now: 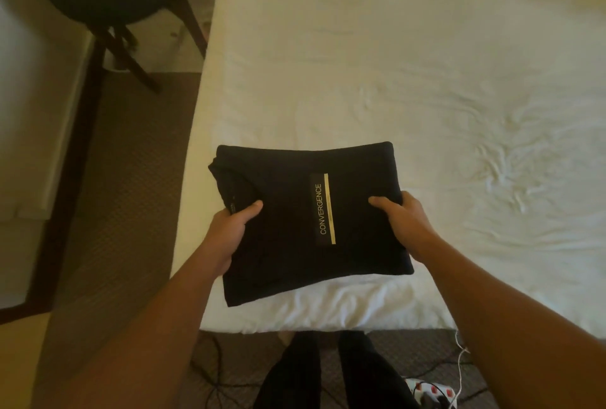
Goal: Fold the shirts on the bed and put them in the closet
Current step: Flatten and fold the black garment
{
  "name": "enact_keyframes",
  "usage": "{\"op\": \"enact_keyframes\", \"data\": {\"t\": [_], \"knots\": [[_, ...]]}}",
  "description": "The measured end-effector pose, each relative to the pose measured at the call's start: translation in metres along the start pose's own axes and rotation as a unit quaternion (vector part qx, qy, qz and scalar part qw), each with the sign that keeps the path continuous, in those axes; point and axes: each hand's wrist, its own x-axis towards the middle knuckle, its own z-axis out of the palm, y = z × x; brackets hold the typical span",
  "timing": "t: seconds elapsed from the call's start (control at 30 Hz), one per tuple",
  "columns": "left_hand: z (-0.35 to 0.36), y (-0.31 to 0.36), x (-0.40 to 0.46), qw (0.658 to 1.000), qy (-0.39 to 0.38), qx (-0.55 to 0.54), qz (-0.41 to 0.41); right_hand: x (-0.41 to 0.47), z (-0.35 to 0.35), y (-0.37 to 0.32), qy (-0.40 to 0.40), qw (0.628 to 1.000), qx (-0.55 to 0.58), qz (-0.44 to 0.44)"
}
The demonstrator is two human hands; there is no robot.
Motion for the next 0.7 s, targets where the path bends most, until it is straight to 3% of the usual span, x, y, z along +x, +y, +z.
{"op": "enact_keyframes", "data": {"t": [0.37, 0.7], "knots": [[-0.085, 0.072, -0.16, 0.99, 0.077, -0.064, 0.1, -0.121, 0.024, -0.116, -0.027, 0.992, -0.042, -0.119], [-0.152, 0.043, -0.289, 0.947, 0.228, -0.182, 0.134, -0.203, 0.07, -0.198, -0.185, 0.954, -0.107, -0.208]]}}
